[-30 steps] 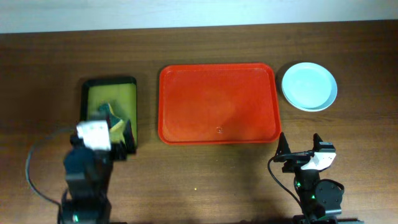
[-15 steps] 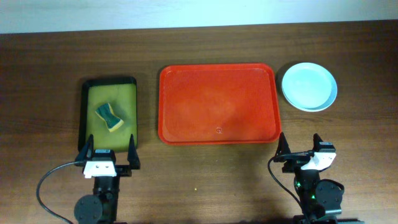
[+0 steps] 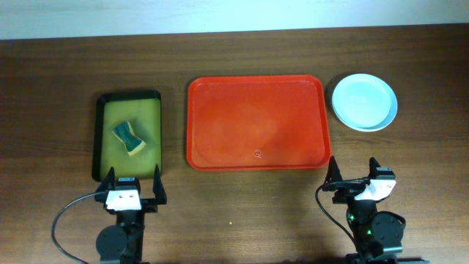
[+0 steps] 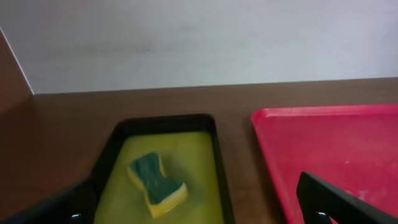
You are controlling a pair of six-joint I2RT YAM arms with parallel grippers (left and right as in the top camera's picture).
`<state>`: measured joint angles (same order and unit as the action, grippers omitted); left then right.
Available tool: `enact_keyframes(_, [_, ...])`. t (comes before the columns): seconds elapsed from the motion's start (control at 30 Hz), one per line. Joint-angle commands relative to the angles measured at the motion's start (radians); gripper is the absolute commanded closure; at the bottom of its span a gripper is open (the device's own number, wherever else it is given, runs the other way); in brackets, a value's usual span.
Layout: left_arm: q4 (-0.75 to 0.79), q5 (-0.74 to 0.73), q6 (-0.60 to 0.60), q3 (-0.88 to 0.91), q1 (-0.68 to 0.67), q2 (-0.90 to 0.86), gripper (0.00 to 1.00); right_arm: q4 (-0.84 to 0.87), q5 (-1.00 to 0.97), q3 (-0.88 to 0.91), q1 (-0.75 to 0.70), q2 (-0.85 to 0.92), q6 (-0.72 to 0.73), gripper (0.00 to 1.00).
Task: Clean dirty plates on tray and stack at the side
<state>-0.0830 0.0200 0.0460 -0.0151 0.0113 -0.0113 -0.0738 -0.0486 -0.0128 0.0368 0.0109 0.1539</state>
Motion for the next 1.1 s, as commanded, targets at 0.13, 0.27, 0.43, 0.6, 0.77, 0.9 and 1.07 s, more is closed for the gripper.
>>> enact_keyframes(0.13, [-0.002,0.020,0.015,0.006,-0.002,0.006,0.01,-0.004,-0.009,0.007,-0.006,-0.007,0.001,0.01])
enact_keyframes(0.27, [-0.001,0.036,-0.058,0.006,-0.002,0.006,0.01,-0.004,-0.009,0.007,-0.006,-0.007,0.001,0.01])
enact_keyframes(0.43, [0.000,0.025,-0.057,0.006,-0.002,0.006,0.01,-0.004,-0.009,0.007,-0.006,-0.007,0.001,0.01])
enact_keyframes(0.6, [0.000,0.021,-0.057,0.006,-0.002,0.006,0.01,-0.004,-0.009,0.007,-0.006,-0.007,0.001,0.01])
enact_keyframes(0.77, [0.000,0.021,-0.057,0.006,-0.002,0.006,0.01,-0.004,-0.009,0.007,-0.006,-0.007,0.001,0.01])
enact_keyframes(0.9, [0.000,0.021,-0.057,0.006,-0.002,0.006,0.01,-0.004,-0.009,0.007,-0.006,-0.007,0.001,0.01])
enact_keyframes(1.07, [0.000,0.021,-0.057,0.006,-0.002,0.006,0.01,-0.004,-0.009,0.007,-0.006,-0.007,0.001,0.01])
